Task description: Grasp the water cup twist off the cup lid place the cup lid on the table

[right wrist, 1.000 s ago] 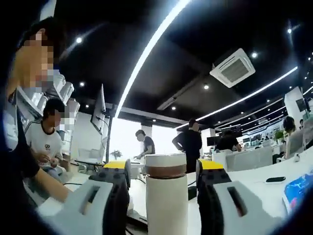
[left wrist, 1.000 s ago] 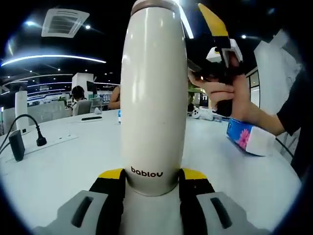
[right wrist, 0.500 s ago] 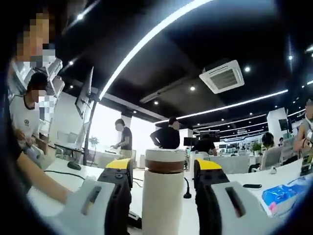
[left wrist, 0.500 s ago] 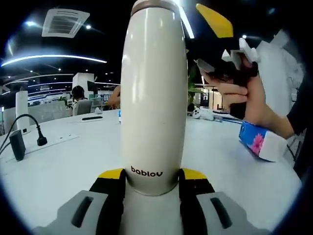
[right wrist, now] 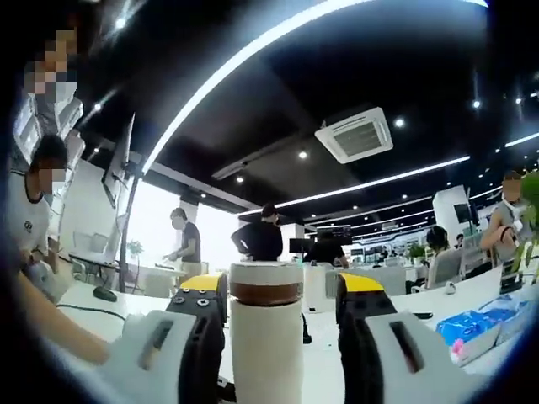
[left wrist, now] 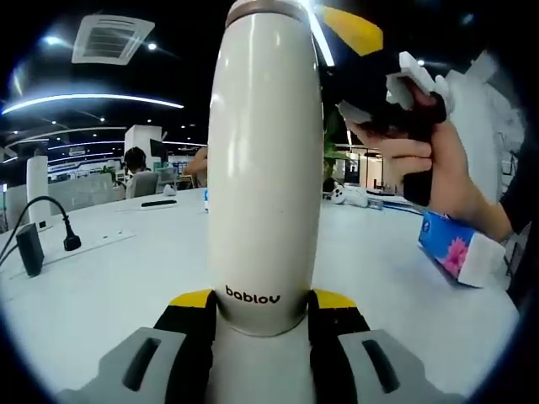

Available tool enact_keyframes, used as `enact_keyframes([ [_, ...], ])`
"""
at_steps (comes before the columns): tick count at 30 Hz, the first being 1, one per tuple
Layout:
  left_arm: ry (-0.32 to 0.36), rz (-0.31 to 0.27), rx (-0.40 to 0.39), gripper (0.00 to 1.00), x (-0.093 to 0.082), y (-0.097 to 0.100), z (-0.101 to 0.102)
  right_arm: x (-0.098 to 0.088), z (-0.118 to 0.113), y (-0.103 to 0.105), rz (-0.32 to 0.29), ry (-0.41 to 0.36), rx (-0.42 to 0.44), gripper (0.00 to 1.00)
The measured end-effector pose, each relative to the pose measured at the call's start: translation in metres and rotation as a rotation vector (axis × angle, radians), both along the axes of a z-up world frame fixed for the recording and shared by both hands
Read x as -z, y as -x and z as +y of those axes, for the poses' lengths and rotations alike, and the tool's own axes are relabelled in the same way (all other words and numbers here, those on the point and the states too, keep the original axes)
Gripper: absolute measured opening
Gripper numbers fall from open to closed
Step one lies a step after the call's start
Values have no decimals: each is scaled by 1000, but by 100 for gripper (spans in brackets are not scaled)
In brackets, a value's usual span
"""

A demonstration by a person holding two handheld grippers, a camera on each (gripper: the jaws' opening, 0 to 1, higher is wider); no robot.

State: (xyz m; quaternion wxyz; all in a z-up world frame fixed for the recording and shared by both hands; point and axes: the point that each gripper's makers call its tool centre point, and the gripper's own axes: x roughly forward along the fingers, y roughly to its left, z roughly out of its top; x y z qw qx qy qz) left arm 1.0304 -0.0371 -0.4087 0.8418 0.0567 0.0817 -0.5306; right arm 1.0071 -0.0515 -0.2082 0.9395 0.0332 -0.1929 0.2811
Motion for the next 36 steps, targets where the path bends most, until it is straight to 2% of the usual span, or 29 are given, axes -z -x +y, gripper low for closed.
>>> enact_keyframes([
  [7,-1,3,0,45,1,-1,0,-4,29,4,-57,68,-20,55],
  [12,0,1,2,45,1,-2,-1,-9,25,-5,-64,50,5,53],
  [20,0,2,3,45,1,-3,-1,-9,21,-16,-75,65,26,44],
  [36,0,2,5,45,2,-4,-1,-8,21,-18,-59,34,-70,44],
])
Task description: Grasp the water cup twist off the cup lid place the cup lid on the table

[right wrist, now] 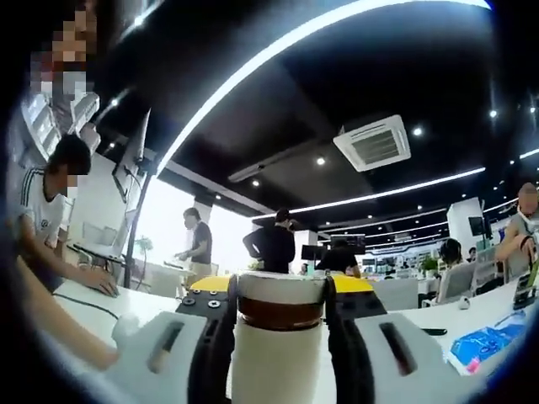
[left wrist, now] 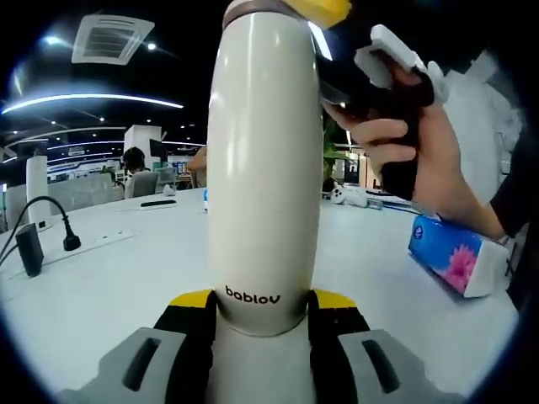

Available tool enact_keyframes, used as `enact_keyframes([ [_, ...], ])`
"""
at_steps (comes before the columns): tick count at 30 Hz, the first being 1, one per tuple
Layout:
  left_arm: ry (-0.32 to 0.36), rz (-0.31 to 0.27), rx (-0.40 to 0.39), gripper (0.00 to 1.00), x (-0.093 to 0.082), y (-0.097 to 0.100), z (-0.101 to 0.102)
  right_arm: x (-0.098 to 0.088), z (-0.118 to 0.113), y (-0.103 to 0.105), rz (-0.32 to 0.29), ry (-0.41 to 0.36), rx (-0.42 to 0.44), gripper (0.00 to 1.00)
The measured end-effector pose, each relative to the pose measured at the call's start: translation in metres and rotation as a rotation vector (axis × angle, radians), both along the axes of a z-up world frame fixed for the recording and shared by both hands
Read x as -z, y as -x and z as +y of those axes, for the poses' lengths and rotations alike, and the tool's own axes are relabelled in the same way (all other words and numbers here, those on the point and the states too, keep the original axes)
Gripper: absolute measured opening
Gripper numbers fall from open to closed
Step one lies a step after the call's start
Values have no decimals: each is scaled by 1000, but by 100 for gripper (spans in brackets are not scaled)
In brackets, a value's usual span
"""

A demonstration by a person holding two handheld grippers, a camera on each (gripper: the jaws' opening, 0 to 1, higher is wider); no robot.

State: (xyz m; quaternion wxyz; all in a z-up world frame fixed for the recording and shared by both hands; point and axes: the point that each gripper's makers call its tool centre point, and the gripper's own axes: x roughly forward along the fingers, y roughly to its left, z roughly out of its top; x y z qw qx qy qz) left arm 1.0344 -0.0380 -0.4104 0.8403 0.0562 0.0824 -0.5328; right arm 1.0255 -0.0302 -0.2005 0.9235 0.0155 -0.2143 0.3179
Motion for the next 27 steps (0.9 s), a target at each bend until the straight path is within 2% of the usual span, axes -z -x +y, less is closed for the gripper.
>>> enact_keyframes([
  [5,0,0,1,45,0,0,0,-1,-1,0,13,-44,-94,44],
  [10,1,-1,2,45,0,0,0,0,-2,-2,12,-60,-143,44],
  [20,0,-1,7,45,0,1,-1,0,-4,-1,-14,-46,-247,44],
  [27,0,0,10,45,0,1,-1,2,-2,-2,1,-63,-341,44],
])
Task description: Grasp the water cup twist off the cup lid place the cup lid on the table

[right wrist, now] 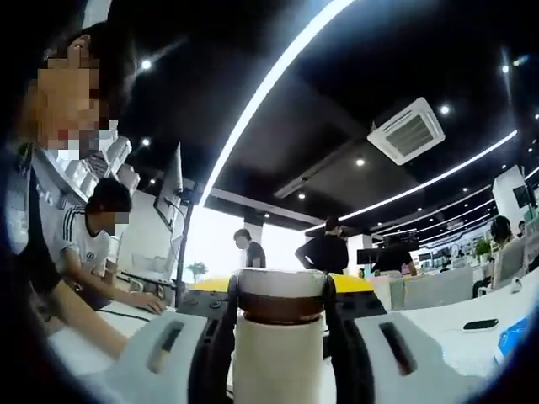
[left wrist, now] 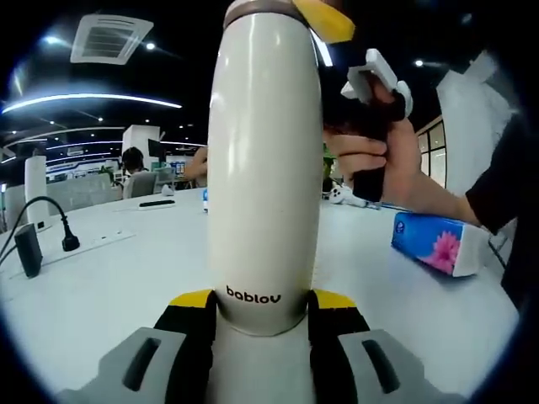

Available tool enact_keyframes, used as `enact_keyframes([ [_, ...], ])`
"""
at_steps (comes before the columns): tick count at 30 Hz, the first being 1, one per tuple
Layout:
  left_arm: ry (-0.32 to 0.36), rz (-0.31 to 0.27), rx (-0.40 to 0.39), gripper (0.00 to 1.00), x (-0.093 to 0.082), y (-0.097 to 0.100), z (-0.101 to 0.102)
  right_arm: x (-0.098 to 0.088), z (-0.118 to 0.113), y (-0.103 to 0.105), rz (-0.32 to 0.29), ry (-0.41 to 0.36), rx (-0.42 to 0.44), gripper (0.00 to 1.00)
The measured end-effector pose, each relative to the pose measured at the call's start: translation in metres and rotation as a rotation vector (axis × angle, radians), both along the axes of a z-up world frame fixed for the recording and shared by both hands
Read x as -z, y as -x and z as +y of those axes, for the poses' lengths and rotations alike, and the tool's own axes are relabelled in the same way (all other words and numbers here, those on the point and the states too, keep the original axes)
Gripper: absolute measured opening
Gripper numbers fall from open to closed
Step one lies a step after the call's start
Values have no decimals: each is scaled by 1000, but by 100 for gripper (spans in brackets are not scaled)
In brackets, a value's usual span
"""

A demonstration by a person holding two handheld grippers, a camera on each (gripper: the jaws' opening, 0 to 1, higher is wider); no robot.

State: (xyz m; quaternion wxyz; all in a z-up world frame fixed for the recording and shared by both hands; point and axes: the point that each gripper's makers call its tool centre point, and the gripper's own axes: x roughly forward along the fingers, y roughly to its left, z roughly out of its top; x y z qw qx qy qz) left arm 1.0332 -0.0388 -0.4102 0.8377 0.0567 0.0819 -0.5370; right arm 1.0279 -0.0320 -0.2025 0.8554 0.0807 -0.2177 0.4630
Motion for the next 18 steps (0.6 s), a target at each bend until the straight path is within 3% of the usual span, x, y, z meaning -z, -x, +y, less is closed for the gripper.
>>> enact_keyframes([
  [9,-1,1,3,45,1,0,0,0,1,0,33,-28,-144,44],
  [18,0,-1,3,45,1,-1,-1,-1,3,1,74,-89,-354,44],
])
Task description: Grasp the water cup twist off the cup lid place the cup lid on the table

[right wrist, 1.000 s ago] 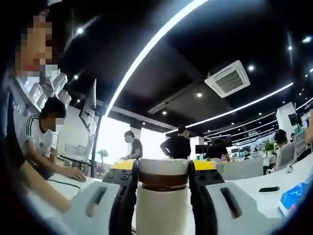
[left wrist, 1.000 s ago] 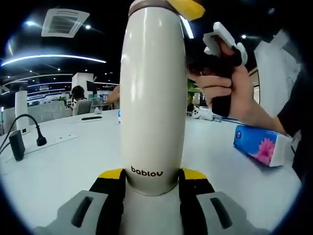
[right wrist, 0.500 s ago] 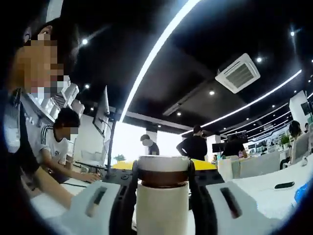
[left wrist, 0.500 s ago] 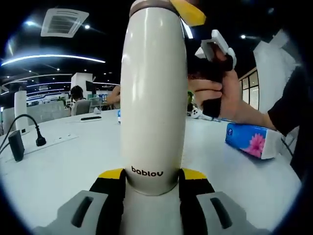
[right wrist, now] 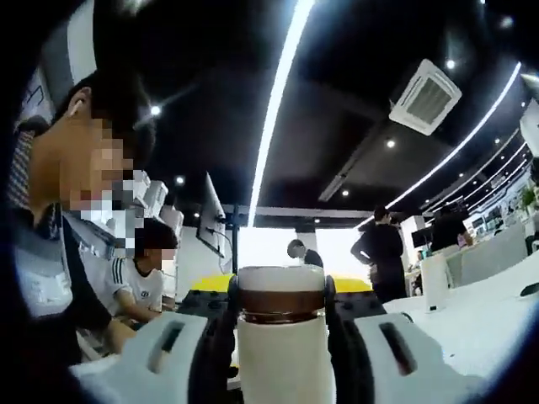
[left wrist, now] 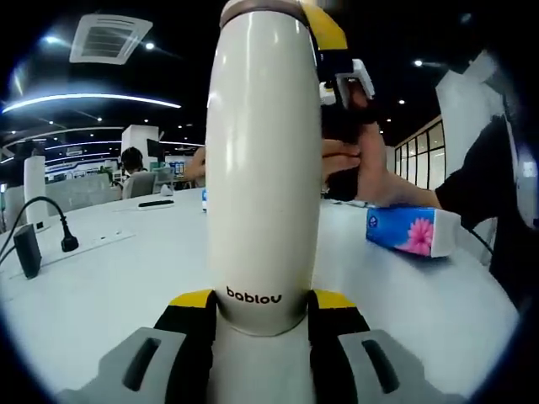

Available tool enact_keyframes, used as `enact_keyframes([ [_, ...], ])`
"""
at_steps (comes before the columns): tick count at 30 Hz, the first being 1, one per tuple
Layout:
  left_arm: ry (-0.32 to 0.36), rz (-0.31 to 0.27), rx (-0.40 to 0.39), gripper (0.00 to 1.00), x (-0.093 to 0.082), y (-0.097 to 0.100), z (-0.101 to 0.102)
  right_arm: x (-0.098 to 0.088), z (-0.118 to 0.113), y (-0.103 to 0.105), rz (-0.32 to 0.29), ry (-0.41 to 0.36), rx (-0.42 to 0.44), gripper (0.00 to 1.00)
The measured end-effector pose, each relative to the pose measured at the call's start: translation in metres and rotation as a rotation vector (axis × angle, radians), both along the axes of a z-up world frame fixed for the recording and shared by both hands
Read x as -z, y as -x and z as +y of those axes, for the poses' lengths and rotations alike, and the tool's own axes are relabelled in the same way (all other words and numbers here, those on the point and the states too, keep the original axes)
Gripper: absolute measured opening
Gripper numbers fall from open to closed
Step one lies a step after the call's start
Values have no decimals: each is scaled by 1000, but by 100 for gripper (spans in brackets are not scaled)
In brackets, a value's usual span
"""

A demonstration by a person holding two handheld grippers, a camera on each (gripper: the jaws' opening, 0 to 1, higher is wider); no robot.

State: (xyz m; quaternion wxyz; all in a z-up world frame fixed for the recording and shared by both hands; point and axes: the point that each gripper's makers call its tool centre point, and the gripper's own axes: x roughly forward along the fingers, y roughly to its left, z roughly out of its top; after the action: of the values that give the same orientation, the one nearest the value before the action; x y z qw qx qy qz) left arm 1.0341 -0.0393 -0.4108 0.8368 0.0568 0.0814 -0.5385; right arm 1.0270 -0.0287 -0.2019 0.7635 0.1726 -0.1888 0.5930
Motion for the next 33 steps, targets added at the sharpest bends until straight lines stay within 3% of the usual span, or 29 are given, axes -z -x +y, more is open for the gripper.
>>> enact_keyframes([
  [4,1,0,0,45,0,-2,0,1,3,2,-26,11,-33,44],
  [23,2,0,-1,45,0,-7,1,1,5,-1,-28,0,-187,44],
  [30,2,0,-1,45,0,-7,1,3,7,2,-2,11,-180,45],
  [33,2,0,1,45,0,-7,1,4,8,3,-15,45,-130,49],
])
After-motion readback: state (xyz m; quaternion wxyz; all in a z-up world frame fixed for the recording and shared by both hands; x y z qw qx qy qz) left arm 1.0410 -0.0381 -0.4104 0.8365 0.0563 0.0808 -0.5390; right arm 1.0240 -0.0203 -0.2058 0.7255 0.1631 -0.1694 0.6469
